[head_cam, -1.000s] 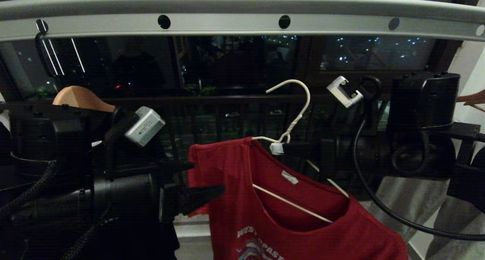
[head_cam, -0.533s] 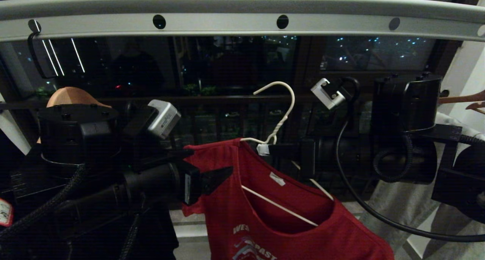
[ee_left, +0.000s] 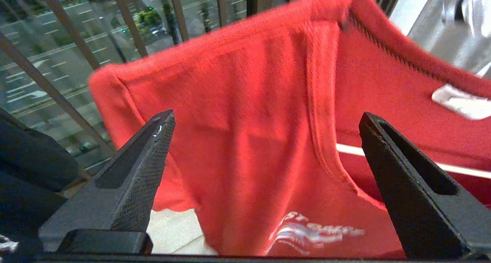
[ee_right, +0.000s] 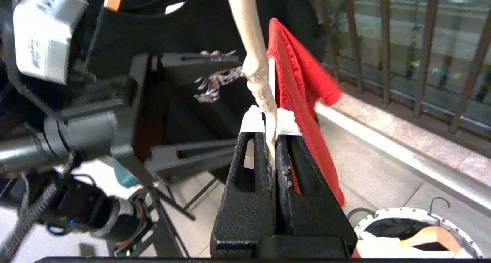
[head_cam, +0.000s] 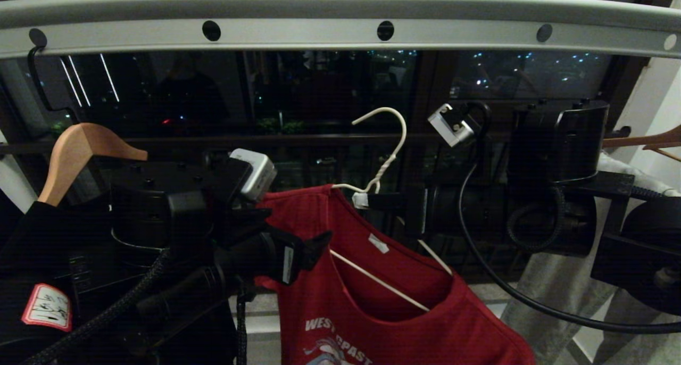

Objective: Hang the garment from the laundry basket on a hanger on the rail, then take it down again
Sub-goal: Take the clothes off the clothes rack

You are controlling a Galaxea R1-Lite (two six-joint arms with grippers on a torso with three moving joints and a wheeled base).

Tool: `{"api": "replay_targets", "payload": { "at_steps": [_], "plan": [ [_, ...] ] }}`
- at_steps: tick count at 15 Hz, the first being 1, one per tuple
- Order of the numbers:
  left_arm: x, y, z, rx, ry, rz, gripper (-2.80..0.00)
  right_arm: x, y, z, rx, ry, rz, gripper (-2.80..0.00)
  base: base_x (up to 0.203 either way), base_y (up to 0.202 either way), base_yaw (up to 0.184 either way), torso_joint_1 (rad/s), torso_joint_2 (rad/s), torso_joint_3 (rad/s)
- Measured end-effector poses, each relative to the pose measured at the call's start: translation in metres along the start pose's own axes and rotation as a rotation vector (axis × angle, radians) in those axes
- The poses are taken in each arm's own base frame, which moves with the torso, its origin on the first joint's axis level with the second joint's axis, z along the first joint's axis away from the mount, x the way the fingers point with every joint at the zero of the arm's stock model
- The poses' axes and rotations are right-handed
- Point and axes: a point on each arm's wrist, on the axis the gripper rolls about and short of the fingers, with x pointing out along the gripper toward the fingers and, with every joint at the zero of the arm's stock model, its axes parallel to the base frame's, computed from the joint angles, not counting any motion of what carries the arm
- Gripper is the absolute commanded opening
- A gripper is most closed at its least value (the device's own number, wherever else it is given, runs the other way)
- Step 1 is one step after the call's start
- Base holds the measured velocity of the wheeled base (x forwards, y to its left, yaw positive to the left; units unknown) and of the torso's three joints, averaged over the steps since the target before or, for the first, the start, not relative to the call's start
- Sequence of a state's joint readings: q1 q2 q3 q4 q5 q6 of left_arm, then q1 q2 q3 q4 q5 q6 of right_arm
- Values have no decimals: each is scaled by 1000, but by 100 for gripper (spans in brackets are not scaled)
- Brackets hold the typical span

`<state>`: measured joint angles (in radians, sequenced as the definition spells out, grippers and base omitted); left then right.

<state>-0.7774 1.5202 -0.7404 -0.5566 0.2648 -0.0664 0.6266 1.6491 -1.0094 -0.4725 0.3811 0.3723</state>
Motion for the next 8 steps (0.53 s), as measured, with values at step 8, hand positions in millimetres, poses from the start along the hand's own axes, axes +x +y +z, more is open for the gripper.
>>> {"api": "replay_targets", "payload": {
  "at_steps": [8],
  "plan": [
    [25, -4, -8, 64, -116, 134, 0, 1, 4, -1, -3, 1, 8, -280, 0, 0, 0, 0, 0, 0]
  ]
}}
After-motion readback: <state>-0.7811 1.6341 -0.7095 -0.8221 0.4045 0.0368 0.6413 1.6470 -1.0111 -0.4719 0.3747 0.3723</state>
